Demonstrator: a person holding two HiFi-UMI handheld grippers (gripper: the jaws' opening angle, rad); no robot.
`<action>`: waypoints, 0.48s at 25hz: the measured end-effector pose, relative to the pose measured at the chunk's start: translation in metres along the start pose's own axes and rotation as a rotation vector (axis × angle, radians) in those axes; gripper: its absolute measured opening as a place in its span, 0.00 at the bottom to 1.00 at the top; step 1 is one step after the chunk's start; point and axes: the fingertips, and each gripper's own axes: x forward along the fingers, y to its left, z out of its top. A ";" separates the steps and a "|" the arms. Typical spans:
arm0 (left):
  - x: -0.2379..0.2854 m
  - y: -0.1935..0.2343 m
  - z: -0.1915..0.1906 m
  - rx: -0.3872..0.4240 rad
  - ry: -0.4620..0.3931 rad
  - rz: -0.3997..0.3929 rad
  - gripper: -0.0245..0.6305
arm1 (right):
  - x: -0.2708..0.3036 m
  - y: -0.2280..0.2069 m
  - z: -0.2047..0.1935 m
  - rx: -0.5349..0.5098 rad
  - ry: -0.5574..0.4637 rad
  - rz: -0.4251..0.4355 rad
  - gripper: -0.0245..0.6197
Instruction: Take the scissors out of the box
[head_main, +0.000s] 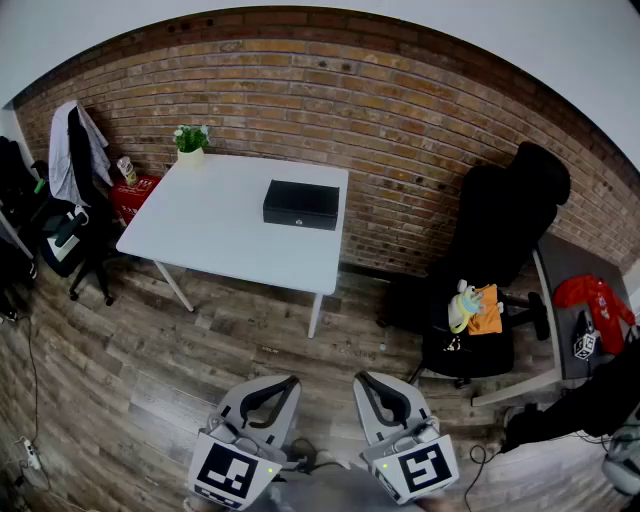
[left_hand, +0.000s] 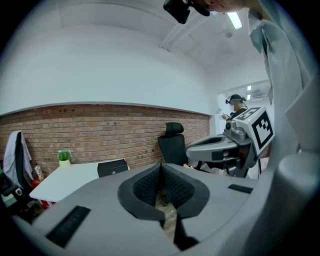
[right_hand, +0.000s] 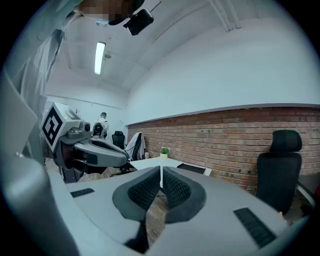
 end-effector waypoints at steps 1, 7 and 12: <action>0.001 -0.001 0.001 0.002 0.000 0.000 0.07 | 0.000 0.000 0.000 0.000 0.002 0.002 0.11; 0.002 -0.003 0.000 0.005 -0.001 -0.001 0.07 | 0.001 -0.003 0.003 0.000 -0.038 -0.006 0.11; 0.000 -0.002 -0.001 0.003 0.000 0.002 0.07 | 0.000 -0.001 -0.001 0.001 -0.004 0.000 0.11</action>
